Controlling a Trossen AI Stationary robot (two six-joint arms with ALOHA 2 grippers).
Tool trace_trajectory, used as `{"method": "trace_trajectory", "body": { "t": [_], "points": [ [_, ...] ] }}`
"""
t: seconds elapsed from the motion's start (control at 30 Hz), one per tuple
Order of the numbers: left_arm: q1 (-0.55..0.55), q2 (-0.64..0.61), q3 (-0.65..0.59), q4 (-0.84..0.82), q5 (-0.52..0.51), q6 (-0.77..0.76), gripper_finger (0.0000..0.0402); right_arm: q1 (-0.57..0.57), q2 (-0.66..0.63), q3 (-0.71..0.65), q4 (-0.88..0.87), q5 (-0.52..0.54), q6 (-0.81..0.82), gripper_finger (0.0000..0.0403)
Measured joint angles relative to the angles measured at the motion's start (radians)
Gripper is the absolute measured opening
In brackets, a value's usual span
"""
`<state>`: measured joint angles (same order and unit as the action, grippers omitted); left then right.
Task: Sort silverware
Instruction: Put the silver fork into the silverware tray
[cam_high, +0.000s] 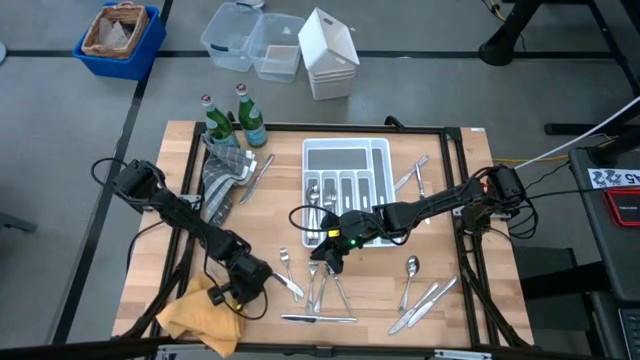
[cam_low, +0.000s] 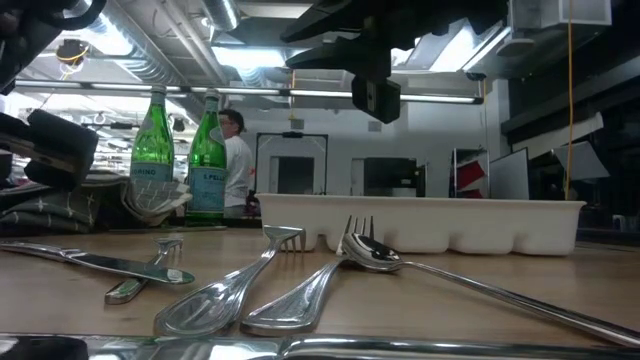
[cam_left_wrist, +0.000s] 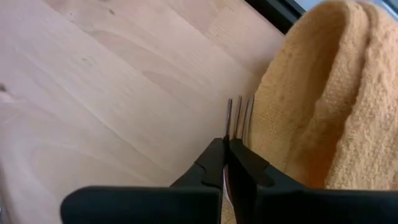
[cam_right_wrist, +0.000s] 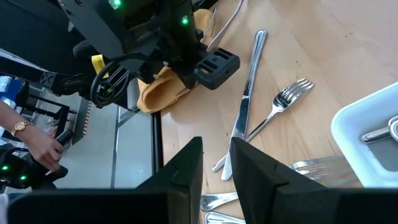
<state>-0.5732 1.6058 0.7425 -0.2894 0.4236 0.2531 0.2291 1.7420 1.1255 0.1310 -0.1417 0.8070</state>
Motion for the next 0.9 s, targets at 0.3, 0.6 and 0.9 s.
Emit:
{"method": "trace_trajectory", "body": {
  "t": [0.3, 0.6, 0.9],
  "points": [
    [0.0, 0.0, 0.0, 0.03, 0.0, -0.166, 0.0001, 0.0, 0.0, 0.0, 0.001, 0.0, 0.0, 0.0085],
    [0.014, 0.0, 0.025, 0.047, 0.0, -0.258, 0.0, 0.0, 0.0, 0.0, 0.003, 0.0, 0.0, 0.0085],
    [0.103, -0.039, 0.052, 0.047, -0.011, -0.302, 0.0, -0.011, -0.013, 0.0, 0.003, -0.008, -0.013, 0.0085]
  ]
}}
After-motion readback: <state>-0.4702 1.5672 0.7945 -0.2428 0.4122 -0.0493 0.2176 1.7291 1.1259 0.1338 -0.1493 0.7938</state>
